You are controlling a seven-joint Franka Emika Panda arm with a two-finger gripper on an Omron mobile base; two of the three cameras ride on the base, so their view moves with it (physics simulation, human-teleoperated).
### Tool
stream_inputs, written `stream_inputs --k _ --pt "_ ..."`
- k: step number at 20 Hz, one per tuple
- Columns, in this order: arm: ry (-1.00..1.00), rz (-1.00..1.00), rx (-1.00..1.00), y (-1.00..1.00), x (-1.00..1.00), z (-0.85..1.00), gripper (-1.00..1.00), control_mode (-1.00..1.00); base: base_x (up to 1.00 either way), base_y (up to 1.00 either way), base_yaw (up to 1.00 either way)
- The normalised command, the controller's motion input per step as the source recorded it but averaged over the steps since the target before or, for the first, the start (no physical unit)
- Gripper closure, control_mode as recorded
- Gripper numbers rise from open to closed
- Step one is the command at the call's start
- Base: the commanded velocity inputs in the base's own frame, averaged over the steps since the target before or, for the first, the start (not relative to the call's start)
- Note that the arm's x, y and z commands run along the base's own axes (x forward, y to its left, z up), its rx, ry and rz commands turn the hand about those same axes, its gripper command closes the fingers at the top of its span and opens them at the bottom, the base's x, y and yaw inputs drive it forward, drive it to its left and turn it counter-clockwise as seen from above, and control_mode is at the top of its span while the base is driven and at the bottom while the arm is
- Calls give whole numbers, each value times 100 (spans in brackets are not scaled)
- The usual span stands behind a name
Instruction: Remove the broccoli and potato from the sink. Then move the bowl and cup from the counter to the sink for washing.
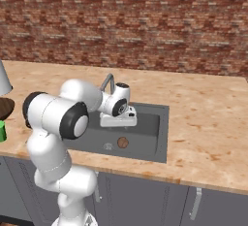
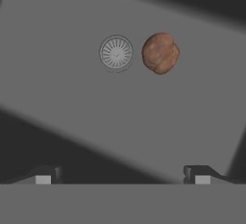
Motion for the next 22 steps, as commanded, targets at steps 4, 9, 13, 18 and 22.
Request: stream_inputs --k 4,9,13,18,22 --pt "0 0 0 0 17 -12 -100 -100 0 0 0" --pt "-1 0 0 0 15 -13 -100 -100 0 0 0" --pt "-3 0 0 0 17 -12 -100 -100 0 0 0" --pt "-4 0 0 0 15 -14 -100 -100 0 0 0" --pt "-7 0 0 0 16 -14 -100 -100 0 0 0"
